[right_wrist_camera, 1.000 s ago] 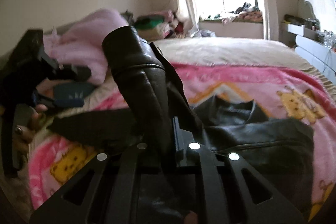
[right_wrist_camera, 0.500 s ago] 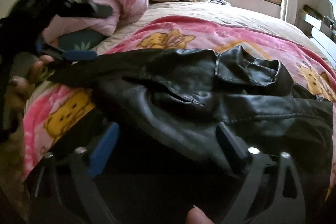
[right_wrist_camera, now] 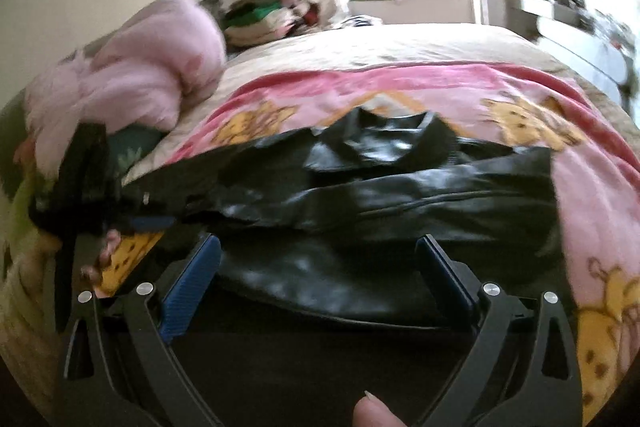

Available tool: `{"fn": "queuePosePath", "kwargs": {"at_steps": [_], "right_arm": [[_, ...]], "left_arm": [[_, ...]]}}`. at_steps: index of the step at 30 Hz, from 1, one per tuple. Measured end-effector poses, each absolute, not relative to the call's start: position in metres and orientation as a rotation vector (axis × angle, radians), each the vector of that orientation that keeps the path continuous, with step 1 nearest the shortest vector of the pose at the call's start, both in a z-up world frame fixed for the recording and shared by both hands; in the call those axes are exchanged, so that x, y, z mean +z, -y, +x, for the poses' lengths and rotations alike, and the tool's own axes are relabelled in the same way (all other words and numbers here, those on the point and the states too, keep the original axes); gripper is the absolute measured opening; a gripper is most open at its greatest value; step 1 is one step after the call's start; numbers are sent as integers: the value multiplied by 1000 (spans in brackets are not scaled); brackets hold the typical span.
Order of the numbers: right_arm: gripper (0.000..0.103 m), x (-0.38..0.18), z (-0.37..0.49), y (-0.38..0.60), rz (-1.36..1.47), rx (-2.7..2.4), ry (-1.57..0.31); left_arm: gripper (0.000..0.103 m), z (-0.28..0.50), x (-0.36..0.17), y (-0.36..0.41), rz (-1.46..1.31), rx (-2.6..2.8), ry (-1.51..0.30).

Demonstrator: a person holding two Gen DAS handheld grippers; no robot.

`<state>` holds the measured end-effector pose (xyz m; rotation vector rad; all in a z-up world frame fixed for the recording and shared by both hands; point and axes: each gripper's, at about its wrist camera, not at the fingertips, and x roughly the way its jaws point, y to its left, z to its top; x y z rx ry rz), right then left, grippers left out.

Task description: Fold large clothes

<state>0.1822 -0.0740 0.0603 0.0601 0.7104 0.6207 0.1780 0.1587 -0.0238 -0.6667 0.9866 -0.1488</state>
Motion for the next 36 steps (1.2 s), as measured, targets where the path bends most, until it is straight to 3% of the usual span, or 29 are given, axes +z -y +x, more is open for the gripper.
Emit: {"fn": "queuePosePath", "kwargs": {"at_steps": [5,7,9,11,18,27,30,31,32,36], "right_arm": [[97,64,200,111,97,489,-695],[97,66,208,129,130,430,-698],[97,66,218,146,165,375,-709],[97,67,229,165,201,311,-718],[97,46,287,202,275,85,-794],[96,5,335,186,233,27,-897],[84,-3,343,187,298,59,-923],[66,-6,345,187,317,88,-924],[19,-8,346,189,336,115,-912],[14,-17,349,199,346,73,-900]], "left_arm": [[31,188,-34,-152,-649,-84,-997],[22,189,-31,-148,-588,-52,-963],[19,189,-22,-147,-579,-81,-928],[7,187,-5,-141,-543,-120,-878],[7,171,92,-124,-343,-220,-573],[7,205,16,-160,-382,-106,-728],[7,207,10,-159,-377,-88,-743],[7,206,11,-158,-370,-84,-741],[7,204,11,-158,-358,-78,-738],[7,206,3,-151,-309,-60,-755]]}}
